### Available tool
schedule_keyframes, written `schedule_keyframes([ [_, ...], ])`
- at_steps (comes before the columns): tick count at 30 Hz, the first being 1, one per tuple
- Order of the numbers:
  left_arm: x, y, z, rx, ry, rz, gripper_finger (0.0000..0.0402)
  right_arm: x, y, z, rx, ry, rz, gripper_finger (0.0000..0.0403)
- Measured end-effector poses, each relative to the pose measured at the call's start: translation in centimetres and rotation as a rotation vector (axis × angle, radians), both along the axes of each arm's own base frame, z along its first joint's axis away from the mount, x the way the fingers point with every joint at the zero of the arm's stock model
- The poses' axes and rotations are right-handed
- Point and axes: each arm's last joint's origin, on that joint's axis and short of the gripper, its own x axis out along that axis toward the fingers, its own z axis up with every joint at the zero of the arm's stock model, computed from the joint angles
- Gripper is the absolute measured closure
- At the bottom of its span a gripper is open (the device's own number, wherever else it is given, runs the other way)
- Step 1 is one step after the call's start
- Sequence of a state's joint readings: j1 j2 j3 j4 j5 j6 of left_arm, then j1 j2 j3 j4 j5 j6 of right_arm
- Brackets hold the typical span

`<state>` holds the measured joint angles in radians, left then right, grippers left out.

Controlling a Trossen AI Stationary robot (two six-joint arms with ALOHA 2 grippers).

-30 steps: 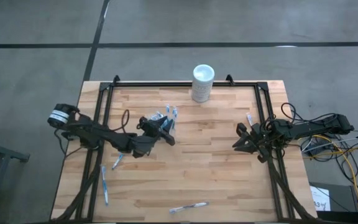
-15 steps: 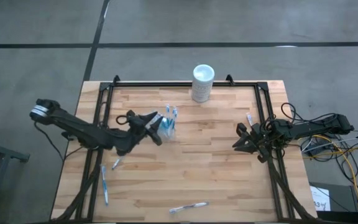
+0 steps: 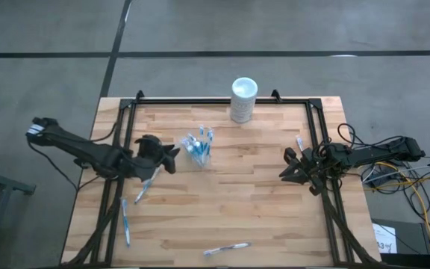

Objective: Pick & Place toothbrushing station
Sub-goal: Put the blue toothbrush into the transparent organizer

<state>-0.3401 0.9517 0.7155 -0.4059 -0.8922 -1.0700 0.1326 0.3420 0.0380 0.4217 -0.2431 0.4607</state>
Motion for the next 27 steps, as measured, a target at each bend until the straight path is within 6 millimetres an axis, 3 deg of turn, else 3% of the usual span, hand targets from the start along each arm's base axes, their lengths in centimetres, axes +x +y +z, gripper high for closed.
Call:
schedule_keyframes([
  [12, -3.8, 0.7, -0.9, -0.369, 0.193, -0.003, 0.025, 0.0, 0.0, 0.0, 0.0, 0.0, 0.0, 0.0335],
  [19, -4.6, 0.7, -0.9, -0.409, 0.351, -0.096, 0.025, 0.0, 0.0, 0.0, 0.0, 0.0, 0.0, 0.0335],
  [27, -5.5, 1.3, -1.5, -0.51, 0.437, 0.003, 0.025, 0.0, 0.0, 0.0, 0.0, 0.0, 0.0, 0.0335],
])
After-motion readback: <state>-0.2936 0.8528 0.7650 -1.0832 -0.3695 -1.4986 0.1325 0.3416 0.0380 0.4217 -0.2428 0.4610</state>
